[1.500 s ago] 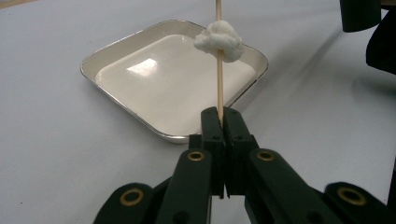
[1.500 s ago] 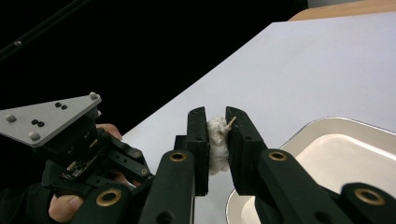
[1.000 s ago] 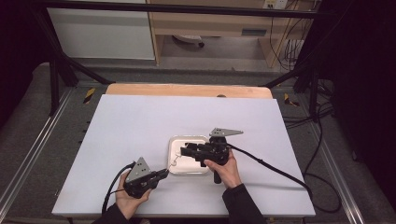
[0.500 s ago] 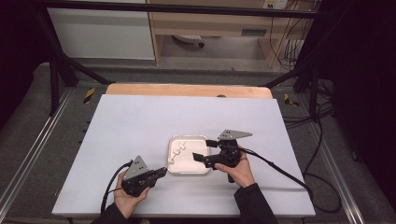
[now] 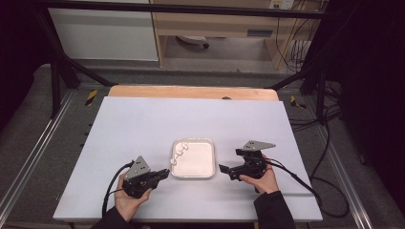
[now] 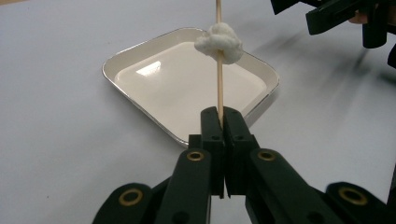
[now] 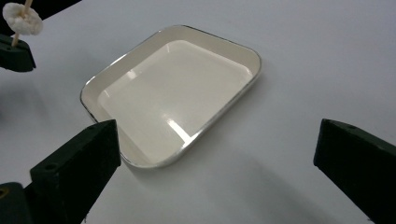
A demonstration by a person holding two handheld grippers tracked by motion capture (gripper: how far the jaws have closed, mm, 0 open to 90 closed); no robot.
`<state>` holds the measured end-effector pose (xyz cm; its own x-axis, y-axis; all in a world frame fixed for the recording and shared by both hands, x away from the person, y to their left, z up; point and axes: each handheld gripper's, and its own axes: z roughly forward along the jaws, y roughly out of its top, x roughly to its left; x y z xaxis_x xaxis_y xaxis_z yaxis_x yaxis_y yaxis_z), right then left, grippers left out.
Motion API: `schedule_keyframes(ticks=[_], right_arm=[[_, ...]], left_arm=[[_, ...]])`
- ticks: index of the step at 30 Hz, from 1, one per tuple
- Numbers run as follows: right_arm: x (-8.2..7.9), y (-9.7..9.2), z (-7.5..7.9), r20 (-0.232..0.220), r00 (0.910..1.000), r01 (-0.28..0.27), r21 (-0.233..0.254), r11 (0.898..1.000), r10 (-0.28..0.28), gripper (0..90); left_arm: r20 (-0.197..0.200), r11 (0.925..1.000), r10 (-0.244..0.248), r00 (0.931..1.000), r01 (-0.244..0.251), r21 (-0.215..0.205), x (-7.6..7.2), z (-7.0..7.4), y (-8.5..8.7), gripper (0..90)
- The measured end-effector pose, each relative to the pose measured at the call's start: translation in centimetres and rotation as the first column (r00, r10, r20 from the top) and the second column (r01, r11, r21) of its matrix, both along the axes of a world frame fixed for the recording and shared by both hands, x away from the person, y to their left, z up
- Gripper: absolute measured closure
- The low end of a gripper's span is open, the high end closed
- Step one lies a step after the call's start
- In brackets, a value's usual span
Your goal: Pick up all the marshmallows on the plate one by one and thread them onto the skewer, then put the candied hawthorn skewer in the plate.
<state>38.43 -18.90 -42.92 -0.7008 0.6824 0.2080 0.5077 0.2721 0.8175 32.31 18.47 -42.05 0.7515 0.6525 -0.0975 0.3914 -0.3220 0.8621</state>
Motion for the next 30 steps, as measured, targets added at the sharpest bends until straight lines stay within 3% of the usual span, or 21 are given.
schedule_keyframes(ticks=[15, 30], right_arm=[[-1.5, -4.8, -1.8, 0.002, 1.0000, 0.007, -0.045, 0.999, -0.007, 0.9], [-2.4, -6.9, -2.5, 0.009, 0.9998, 0.020, -0.072, 0.997, -0.020, 1.1]], left_arm=[[-0.030, 0.9994, -0.006, 0.9995, 0.007, 0.035, 1.4, 1.5, -0.7, 88.4], [-0.073, 0.9966, 0.013, 0.9973, -0.007, 0.082, 3.9, 2.1, -3.1, 88.3]])
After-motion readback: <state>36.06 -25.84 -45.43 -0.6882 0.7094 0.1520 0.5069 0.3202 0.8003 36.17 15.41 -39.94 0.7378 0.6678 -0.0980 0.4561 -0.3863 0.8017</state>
